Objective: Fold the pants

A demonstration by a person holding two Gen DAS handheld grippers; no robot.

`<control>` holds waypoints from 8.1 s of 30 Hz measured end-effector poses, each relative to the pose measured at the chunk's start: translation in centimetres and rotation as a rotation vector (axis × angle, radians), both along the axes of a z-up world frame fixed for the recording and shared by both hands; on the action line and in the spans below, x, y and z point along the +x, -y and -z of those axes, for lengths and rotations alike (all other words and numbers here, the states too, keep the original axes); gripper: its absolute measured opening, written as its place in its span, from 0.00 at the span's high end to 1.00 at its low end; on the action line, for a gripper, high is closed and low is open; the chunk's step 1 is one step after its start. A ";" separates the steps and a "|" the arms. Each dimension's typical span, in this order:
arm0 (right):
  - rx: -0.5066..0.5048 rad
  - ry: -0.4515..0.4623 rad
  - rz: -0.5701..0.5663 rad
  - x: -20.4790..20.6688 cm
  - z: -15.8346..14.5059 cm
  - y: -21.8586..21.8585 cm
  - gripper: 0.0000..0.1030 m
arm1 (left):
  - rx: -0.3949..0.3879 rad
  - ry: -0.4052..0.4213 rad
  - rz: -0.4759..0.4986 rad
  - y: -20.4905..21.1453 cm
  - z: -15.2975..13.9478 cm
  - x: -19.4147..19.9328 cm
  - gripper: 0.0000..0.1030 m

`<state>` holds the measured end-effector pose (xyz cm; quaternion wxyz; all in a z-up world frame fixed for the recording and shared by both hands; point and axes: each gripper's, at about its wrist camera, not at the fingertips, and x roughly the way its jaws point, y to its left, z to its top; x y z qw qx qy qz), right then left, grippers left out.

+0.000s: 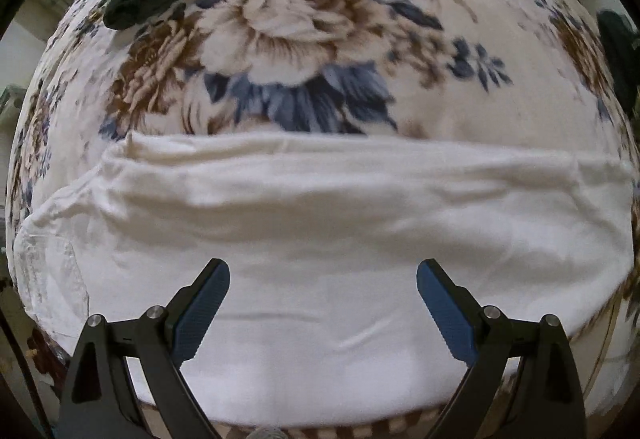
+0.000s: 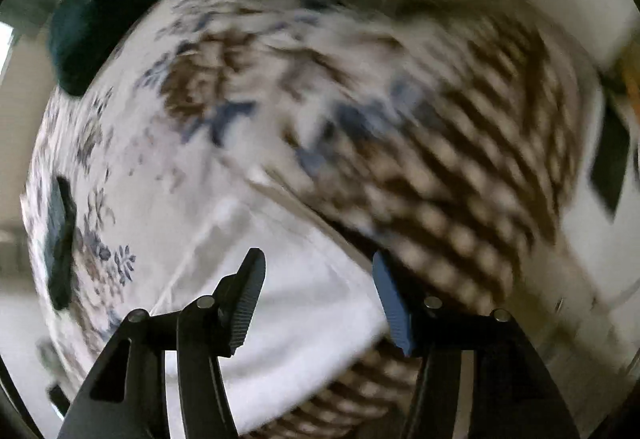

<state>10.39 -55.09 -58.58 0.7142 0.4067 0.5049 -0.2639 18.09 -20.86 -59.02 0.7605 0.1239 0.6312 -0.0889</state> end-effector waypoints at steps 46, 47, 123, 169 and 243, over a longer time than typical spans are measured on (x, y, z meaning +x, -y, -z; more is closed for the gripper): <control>0.071 -0.242 -1.217 22.7 5.0 -21.1 0.94 | 0.066 -0.050 -0.251 -10.7 4.1 3.6 0.07; 0.070 -0.247 -1.211 22.5 5.1 -21.0 0.94 | 0.062 -0.051 -0.258 -10.9 4.1 3.5 0.07; 0.084 -0.026 -0.296 12.6 -2.1 -12.2 0.09 | -0.103 -0.041 -0.127 -17.0 -3.8 7.3 0.04; 0.561 0.563 0.172 3.2 16.3 1.9 0.88 | -0.050 -0.178 0.002 5.3 8.3 -0.9 0.00; 0.276 -0.060 -0.470 6.3 4.7 -25.5 0.39 | 0.060 0.005 -0.147 -25.6 -1.6 1.7 0.00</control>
